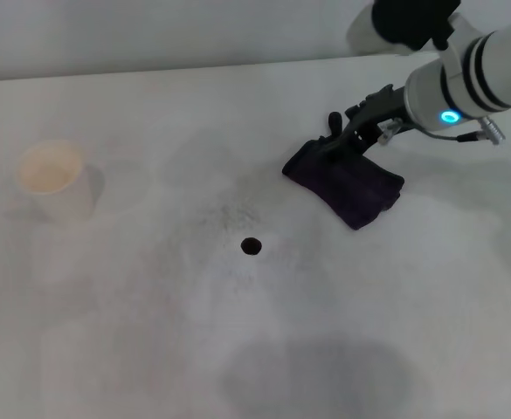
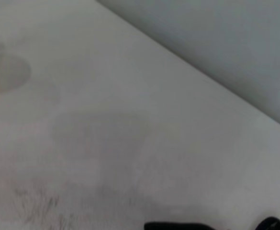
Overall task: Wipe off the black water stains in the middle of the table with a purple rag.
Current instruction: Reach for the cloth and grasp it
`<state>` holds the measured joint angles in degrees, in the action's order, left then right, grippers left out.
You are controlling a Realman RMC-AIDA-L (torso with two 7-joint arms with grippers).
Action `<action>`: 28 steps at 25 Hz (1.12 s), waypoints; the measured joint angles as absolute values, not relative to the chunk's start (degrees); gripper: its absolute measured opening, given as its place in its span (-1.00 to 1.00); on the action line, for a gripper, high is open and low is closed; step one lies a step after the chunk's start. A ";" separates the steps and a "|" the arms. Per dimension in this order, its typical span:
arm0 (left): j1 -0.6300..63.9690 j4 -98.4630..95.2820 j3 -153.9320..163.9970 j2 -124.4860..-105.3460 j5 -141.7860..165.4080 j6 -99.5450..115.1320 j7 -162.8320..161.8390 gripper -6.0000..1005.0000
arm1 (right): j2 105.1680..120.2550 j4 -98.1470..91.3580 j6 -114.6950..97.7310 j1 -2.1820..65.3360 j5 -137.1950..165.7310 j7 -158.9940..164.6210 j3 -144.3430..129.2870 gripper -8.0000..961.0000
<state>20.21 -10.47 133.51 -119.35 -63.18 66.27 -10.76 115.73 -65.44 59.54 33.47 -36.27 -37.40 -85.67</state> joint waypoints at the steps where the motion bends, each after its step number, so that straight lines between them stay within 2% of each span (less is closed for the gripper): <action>1: 20.21 -10.54 133.51 -119.35 -63.16 66.17 -10.61 0.78 | 115.71 -65.40 59.13 33.49 -35.77 -37.01 -86.59 0.81; 8: 19.97 -10.64 133.50 -119.36 -63.10 66.26 -10.46 0.78 | 115.80 -64.12 58.35 34.15 -34.66 -36.28 -87.75 0.78; 19: 19.65 -10.36 133.50 -119.36 -63.10 66.19 -10.41 0.78 | 115.77 -56.26 57.42 38.74 -34.41 -35.29 -89.25 0.69; 28: 20.00 -10.46 133.50 -119.36 -63.10 66.11 -10.37 0.78 | 115.54 -53.50 57.14 39.31 -34.31 -35.07 -88.98 0.61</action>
